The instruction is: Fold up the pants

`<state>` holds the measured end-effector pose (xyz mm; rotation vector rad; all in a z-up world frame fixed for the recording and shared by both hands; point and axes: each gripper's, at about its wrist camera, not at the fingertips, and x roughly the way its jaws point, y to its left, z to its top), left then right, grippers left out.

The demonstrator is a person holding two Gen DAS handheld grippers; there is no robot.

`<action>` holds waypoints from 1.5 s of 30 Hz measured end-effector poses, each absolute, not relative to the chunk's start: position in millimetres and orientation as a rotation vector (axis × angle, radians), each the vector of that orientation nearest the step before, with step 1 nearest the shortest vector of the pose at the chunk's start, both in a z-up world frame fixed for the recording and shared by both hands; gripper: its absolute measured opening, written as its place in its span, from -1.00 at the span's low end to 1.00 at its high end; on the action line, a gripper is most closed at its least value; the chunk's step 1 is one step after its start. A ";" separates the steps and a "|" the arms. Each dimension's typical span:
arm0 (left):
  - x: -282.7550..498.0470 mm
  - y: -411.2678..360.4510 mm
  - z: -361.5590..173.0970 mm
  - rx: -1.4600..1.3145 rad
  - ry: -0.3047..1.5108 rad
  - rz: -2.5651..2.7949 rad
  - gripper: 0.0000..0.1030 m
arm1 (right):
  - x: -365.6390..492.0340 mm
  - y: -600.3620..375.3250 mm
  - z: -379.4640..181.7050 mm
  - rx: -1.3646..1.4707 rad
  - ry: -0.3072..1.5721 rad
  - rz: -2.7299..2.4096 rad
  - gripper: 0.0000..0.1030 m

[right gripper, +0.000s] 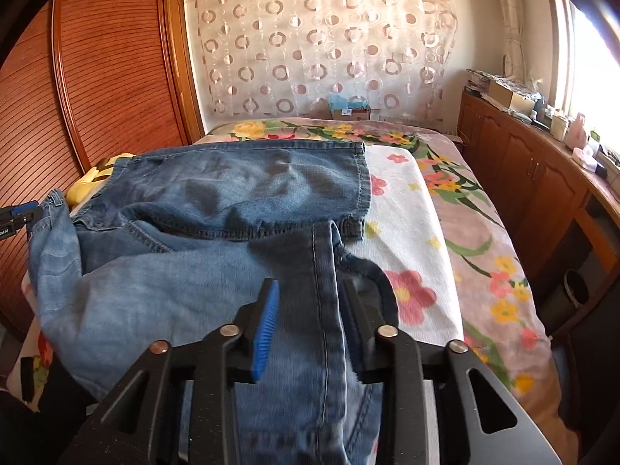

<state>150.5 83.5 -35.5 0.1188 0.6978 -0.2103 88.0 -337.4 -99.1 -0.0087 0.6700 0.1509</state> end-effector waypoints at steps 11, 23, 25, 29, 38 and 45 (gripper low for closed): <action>138.9 111.9 -40.7 0.067 0.697 -0.227 0.49 | 52.6 -348.4 -99.7 0.011 0.703 0.141 -0.18; 109.2 137.5 -60.8 0.047 0.745 -0.210 0.49 | 46.9 -354.2 -104.0 0.013 0.776 0.162 -0.14; 103.1 143.4 -65.1 0.043 0.754 -0.202 0.49 | 44.0 -353.8 -105.9 0.022 0.794 0.178 -0.14; 96.8 154.8 -77.5 0.028 0.780 -0.183 0.49 | 34.8 -353.6 -109.0 0.030 0.820 0.193 -0.14; 90.3 165.7 -94.4 0.003 0.812 -0.168 0.49 | 34.7 -343.8 -114.8 0.000 0.854 0.239 -0.80; 78.0 174.2 -102.4 -0.017 0.831 -0.183 0.48 | 32.5 -343.8 -87.2 -0.011 0.724 0.202 -0.91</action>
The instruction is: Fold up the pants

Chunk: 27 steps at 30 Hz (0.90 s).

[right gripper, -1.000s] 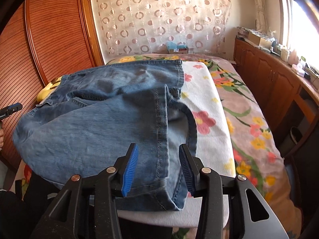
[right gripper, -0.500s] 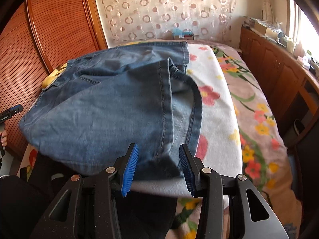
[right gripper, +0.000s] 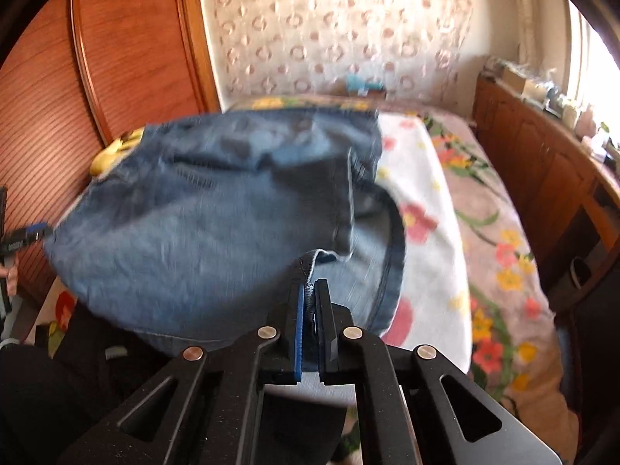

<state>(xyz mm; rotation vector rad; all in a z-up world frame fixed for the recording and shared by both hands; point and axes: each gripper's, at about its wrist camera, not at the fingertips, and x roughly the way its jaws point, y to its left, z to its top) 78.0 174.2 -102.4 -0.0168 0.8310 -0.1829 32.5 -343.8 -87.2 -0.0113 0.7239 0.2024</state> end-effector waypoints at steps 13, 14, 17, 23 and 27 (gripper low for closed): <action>52.2 179.0 -112.8 -0.080 0.872 -0.265 0.08 | 37.4 -337.5 -84.5 -0.011 0.698 0.189 -0.91; 53.4 178.0 -114.3 -0.093 0.875 -0.275 0.02 | 37.4 -337.9 -84.8 -0.009 0.699 0.190 -0.91; 55.6 170.8 -115.6 -0.079 0.872 -0.272 -0.12 | 38.6 -339.0 -81.4 -0.004 0.701 0.191 -0.91; 50.5 163.8 -104.9 -0.041 0.846 -0.290 -0.88 | 39.4 -340.6 -77.5 -0.002 0.691 0.193 -0.91; 50.9 158.1 -95.1 0.008 0.820 -0.266 -0.99 | 38.9 -340.9 -75.0 0.000 0.677 0.192 -0.91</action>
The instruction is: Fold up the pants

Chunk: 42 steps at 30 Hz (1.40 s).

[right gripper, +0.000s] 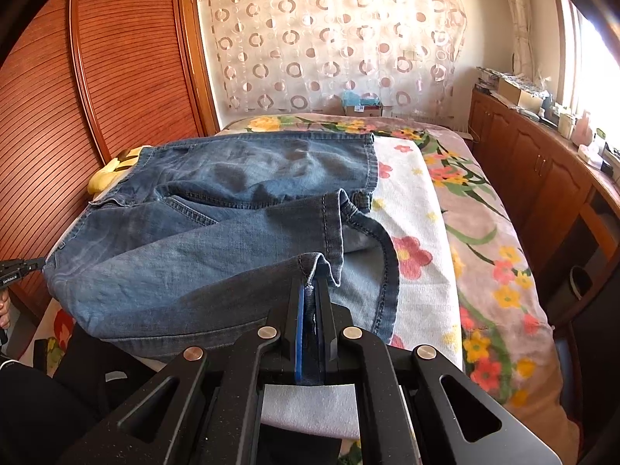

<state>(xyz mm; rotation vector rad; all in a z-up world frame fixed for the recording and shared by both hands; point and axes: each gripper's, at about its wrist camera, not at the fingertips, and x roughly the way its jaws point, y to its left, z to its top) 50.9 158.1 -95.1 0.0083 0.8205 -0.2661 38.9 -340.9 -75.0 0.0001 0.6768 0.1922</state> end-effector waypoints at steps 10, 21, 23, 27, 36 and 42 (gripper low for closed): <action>61.6 161.7 -63.1 0.063 0.777 -0.249 -0.98 | 39.2 -336.6 -61.4 -0.031 0.628 0.196 -0.91; 63.0 165.5 -93.7 0.067 0.887 -0.220 -0.15 | 45.8 -338.2 -72.3 -0.019 0.663 0.197 -0.91; 62.0 168.8 -96.4 0.050 0.895 -0.212 -0.35 | 44.8 -338.3 -70.0 -0.020 0.664 0.196 -0.91; 60.7 172.0 -102.6 0.032 0.918 -0.215 -0.54 | 44.7 -338.8 -69.9 -0.019 0.665 0.196 -0.91; 62.4 168.2 -112.5 0.054 0.932 -0.205 -0.63 | 43.9 -338.6 -69.5 -0.020 0.669 0.197 -0.91; 59.4 163.9 -109.2 0.110 0.906 -0.186 -0.90 | 44.1 -338.6 -69.6 -0.021 0.669 0.197 -0.91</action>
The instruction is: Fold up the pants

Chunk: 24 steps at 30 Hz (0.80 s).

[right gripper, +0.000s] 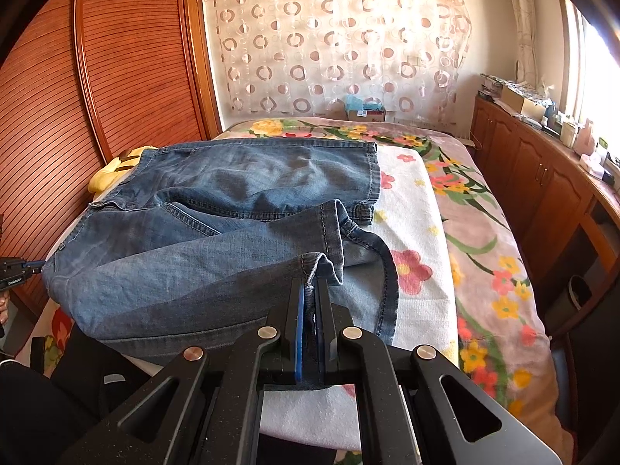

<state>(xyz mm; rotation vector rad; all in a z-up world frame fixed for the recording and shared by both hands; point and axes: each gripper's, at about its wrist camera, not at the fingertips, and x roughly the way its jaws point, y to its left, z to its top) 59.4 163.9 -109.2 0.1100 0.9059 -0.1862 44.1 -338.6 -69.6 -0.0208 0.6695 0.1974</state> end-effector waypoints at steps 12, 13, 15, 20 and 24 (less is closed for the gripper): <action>67.7 162.4 -47.1 0.120 0.726 -0.165 -0.92 | 41.7 -342.0 -50.8 -0.032 0.594 0.187 -0.91; 72.4 161.0 -41.1 0.121 0.708 -0.161 -0.92 | 43.1 -342.5 -47.3 -0.034 0.583 0.185 -0.91; 81.8 157.7 -31.6 0.120 0.683 -0.163 -0.92 | 46.9 -343.1 -40.4 -0.037 0.565 0.180 -0.91; 119.9 148.8 -3.4 0.100 0.614 -0.169 -0.92 | 66.4 -345.6 -22.5 -0.046 0.521 0.160 -0.92; 151.5 141.7 15.5 0.091 0.576 -0.168 -0.92 | 88.7 -346.5 -11.4 -0.068 0.495 0.135 -0.92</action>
